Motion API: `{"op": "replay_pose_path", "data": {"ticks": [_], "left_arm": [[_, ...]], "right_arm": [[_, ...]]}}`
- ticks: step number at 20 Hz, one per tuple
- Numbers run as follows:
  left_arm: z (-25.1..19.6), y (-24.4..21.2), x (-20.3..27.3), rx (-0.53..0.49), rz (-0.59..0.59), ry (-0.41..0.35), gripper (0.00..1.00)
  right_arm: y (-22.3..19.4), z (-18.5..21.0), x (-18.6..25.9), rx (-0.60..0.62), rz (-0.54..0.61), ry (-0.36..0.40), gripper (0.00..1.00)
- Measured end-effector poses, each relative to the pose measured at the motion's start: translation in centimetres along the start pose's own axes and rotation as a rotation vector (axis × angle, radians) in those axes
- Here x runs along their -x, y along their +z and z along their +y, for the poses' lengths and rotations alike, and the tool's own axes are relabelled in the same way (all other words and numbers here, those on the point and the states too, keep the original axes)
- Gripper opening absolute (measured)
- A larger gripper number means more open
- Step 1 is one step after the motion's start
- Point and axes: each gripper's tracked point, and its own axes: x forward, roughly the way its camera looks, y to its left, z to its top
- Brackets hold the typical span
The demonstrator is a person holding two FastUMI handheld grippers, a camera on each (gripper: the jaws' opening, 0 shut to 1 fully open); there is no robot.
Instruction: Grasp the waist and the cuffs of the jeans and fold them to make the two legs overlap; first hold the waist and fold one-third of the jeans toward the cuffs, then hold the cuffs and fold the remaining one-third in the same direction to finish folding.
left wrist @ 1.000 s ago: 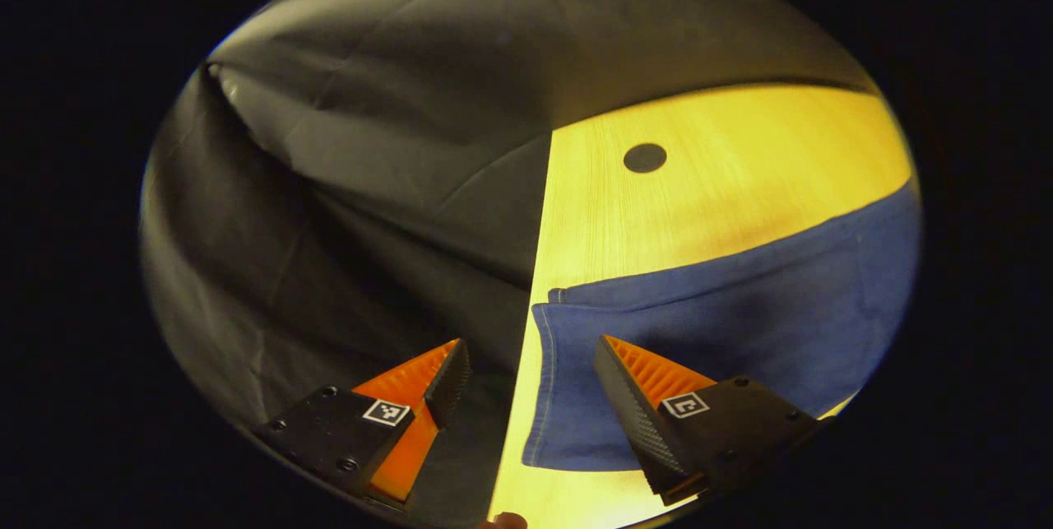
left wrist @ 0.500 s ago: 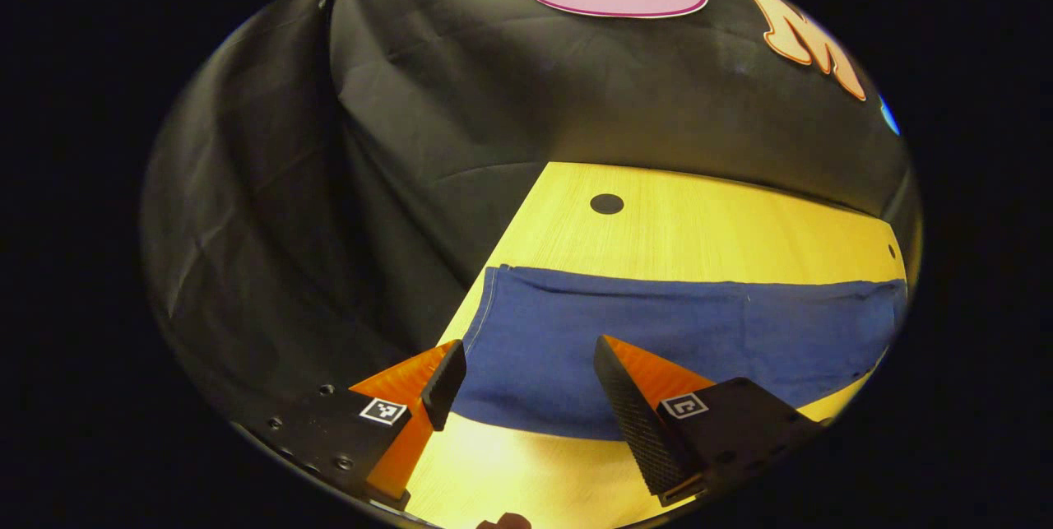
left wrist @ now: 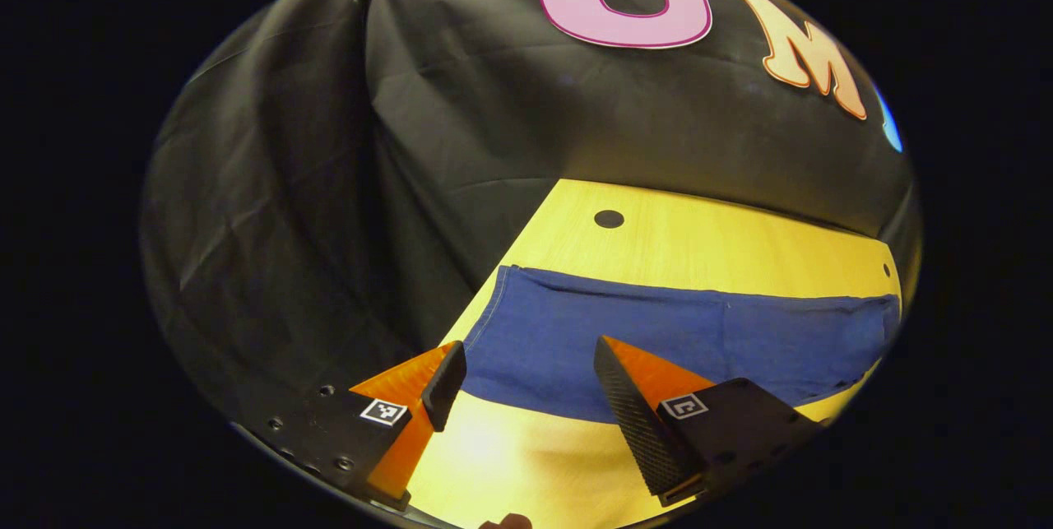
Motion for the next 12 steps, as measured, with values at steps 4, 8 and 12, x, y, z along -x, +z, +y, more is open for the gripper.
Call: {"op": "replay_pose_path", "data": {"ticks": [4, 8, 12], "left_arm": [[0.26, 0.2, -0.48, 0.006, 0.004, -0.027, 0.96], [0.3, 0.25, -0.18, -0.01, 0.007, -0.057, 0.96], [0.68, 0.44, 0.26, 0.007, 0.01, -0.085, 0.96]], "right_arm": [[-0.13, 1.12, -0.3, -0.024, 0.017, 0.023, 0.47], [-0.17, 1.47, -0.14, -0.067, -0.007, 0.062, 0.26], [-0.3, 1.47, 0.38, -0.065, -0.055, 0.027, 0.14]]}}
